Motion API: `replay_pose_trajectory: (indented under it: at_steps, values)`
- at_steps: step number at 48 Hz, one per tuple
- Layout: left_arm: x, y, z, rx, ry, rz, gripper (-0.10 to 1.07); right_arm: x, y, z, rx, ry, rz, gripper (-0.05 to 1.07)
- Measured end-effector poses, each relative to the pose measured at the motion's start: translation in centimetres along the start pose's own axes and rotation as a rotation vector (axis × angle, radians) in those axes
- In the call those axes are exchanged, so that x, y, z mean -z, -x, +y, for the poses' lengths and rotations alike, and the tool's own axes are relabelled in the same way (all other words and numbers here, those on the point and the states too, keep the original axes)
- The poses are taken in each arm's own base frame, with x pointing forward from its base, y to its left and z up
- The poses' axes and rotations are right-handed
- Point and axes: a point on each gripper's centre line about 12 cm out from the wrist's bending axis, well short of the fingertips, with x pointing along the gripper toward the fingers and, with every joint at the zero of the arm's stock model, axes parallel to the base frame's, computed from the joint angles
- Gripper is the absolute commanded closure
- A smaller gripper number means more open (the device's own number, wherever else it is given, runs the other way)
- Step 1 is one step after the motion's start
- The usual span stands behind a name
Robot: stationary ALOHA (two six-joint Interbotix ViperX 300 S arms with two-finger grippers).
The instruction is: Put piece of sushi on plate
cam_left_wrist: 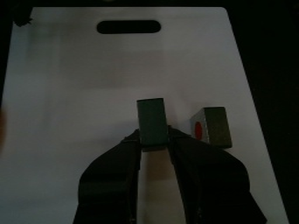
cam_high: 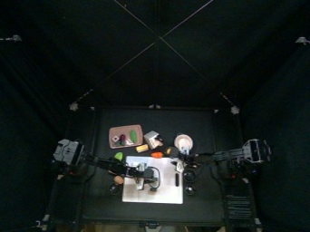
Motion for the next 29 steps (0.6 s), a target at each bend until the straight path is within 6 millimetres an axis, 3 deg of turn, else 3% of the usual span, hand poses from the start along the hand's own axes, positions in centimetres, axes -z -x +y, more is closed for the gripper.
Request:
replay_pose_trajectory:
  at_steps: [10,29]
  values:
    - [-0.1,2.9,1.7,-0.030,0.025,-0.028,0.40,0.0,0.0,0.0,0.001,0.000,0.001,0.25]
    - [3.1,10.9,7.7,-0.181,0.117,-0.074,0.40,0.0,0.0,0.0,0.001,0.000,0.001,0.25]
